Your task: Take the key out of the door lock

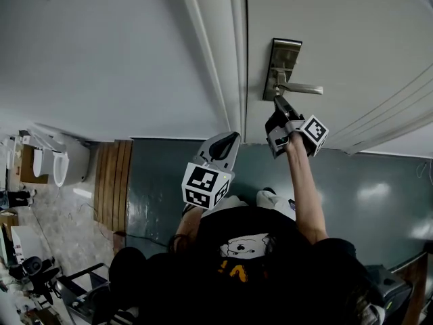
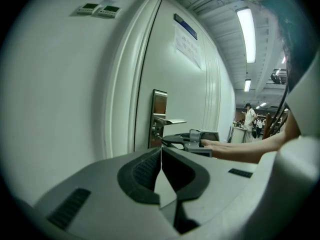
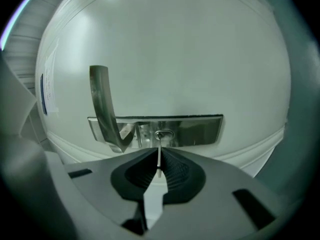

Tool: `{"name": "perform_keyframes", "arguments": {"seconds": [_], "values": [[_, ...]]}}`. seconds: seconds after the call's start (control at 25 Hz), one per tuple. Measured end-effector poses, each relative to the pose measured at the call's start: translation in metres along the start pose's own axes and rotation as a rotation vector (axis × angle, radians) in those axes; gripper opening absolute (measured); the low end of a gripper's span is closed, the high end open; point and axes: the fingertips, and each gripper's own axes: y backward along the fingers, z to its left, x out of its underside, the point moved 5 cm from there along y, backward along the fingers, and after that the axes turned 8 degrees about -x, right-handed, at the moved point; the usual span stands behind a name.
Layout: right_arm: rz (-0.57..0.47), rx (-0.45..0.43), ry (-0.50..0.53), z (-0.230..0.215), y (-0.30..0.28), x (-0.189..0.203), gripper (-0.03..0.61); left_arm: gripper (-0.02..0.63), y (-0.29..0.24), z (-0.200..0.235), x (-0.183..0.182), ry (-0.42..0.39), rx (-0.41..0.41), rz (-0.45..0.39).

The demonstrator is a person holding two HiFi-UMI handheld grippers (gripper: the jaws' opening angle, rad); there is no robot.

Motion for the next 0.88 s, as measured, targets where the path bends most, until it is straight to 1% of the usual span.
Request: {"name": "perform_keyframes", "arguments": {"seconds": [0.08, 0.24, 0.44, 0.64, 0.88], "values": [[0.001, -0.010, -0.022, -0.001, 0.010, 0.008, 0.021, 0.009, 0.000, 0.003, 0.001, 0.004, -0.003, -0.003], [0.016, -0.011, -0.008, -0.004, 0.025, 0.016, 0.021, 0.009, 0.001, 0.001, 0.003, 0.007, 0.006, -0.006], [0.045, -0.021, 0.039, 0.010, 0.043, 0.028, 0.021, 0.009, 0.012, -0.005, 0.004, 0.003, 0.023, -0.015], [0.064, -0.022, 0.076, 0.013, 0.057, 0.033, 0.021, 0.009, 0.011, -0.003, 0.009, 0.005, 0.034, -0.023], [0.099, -0.032, 0.135, 0.035, 0.083, 0.057, 0.021, 0.009, 0.030, -0.002, 0.012, 0.010, 0.043, -0.035]]}}
